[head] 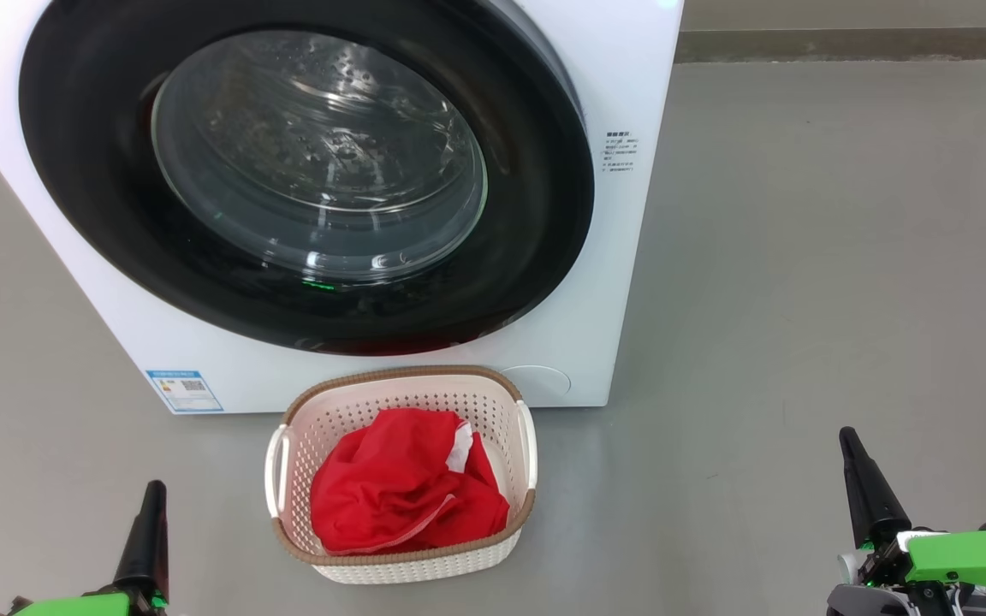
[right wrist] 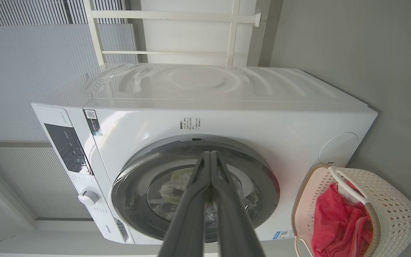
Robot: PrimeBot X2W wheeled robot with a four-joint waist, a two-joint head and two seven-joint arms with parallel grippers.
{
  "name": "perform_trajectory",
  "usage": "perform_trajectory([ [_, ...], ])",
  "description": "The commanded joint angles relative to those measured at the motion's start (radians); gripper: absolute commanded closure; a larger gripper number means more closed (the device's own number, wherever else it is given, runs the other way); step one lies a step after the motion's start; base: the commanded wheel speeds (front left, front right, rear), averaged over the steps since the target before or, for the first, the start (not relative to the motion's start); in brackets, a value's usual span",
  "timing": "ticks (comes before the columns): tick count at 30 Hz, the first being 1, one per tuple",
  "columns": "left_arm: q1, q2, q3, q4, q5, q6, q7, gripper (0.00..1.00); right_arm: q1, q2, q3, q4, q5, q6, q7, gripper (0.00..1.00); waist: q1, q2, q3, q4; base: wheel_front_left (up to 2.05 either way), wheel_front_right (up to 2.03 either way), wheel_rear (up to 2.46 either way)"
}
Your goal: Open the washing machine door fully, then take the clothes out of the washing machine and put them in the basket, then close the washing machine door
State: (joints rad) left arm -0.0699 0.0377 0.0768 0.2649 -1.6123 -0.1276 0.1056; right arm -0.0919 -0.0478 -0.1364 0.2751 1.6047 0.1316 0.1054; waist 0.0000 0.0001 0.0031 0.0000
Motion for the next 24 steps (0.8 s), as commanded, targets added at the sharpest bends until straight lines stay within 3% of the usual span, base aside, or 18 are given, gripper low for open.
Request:
perform_trajectory([
  [1, -0.038, 0.015, 0.035, -0.020, 0.002, -0.003, 0.006, 1.00, -0.016, -0.003, 0.023, -0.030, 0.004, -0.001, 0.008, 1.00, 0.0000, -0.0001, 0.000, 0.000, 0.00, 0.00, 0.00],
  [24, -0.038, 0.014, 0.036, -0.020, 0.003, -0.003, 0.007, 1.00, -0.016, -0.003, 0.022, -0.030, 0.004, -0.001, 0.008, 1.00, 0.0000, -0.0001, 0.000, 0.000, 0.00, 0.00, 0.00],
])
